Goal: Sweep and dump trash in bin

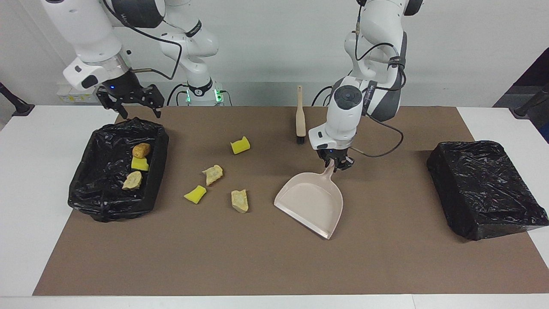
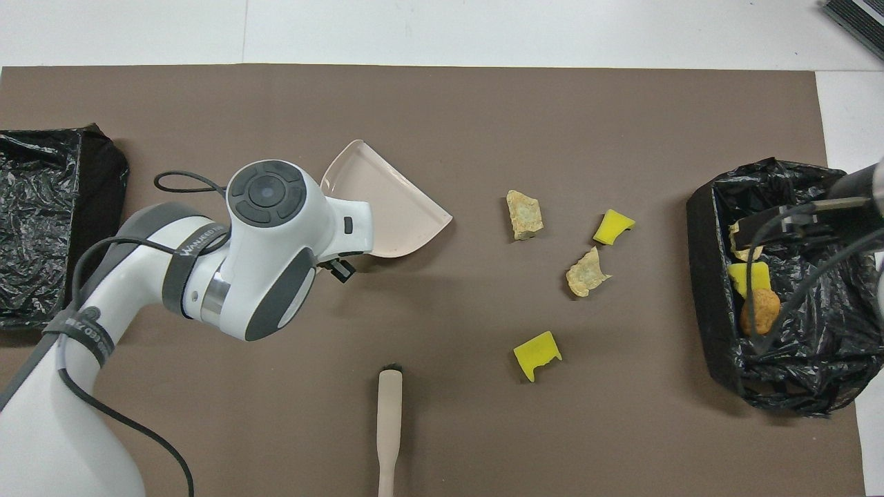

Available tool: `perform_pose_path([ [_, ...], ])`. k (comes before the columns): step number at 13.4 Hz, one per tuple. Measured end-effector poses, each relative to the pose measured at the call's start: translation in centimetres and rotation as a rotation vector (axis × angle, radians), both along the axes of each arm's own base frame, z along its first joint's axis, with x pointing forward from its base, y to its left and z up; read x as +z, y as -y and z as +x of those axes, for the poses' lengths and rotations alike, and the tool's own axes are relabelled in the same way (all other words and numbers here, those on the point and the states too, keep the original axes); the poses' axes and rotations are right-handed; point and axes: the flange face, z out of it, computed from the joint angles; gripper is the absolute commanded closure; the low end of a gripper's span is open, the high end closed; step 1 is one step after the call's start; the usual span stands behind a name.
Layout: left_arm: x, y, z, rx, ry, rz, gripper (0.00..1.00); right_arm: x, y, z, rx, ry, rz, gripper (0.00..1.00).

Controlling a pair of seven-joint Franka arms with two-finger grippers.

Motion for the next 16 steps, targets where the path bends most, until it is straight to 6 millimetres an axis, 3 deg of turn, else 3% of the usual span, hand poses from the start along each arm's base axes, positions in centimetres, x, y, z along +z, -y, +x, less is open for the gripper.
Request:
perform_pose_path([
  [5, -0.1, -8.5, 3.8, -0.381, -0.004, -0.013, 1.00, -4.8, -10.8, -1.8, -0.053, -0.054, 0.022, 0.00],
  [8, -0.4, -11.3, 4.7, -0.517, -0.011, -0.015, 1.00, -8.2, -16.9, -4.0, -0.108, -0.067, 0.026, 0.00],
  [9, -0.5, -11.7, 4.8, -0.542, -0.014, -0.015, 0.82, -9.5, -19.7, -5.2, -0.127, -0.060, 0.020, 0.00],
  [10, -0.6, -11.8, 4.8, -0.555, -0.016, -0.015, 0.74, -10.8, -22.3, -6.5, -0.146, -0.051, 0.016, 0.00],
  [12, -0.7, -11.7, 4.8, -0.564, -0.019, -0.016, 0.42, -13.6, -27.4, -9.7, -0.182, -0.031, 0.012, 0.00],
  [16, -1.0, -11.7, 4.6, -0.567, -0.026, -0.017, 0.11, -17.7, -35.3, -16.8, -0.257, -0.001, 0.013, 0.00],
])
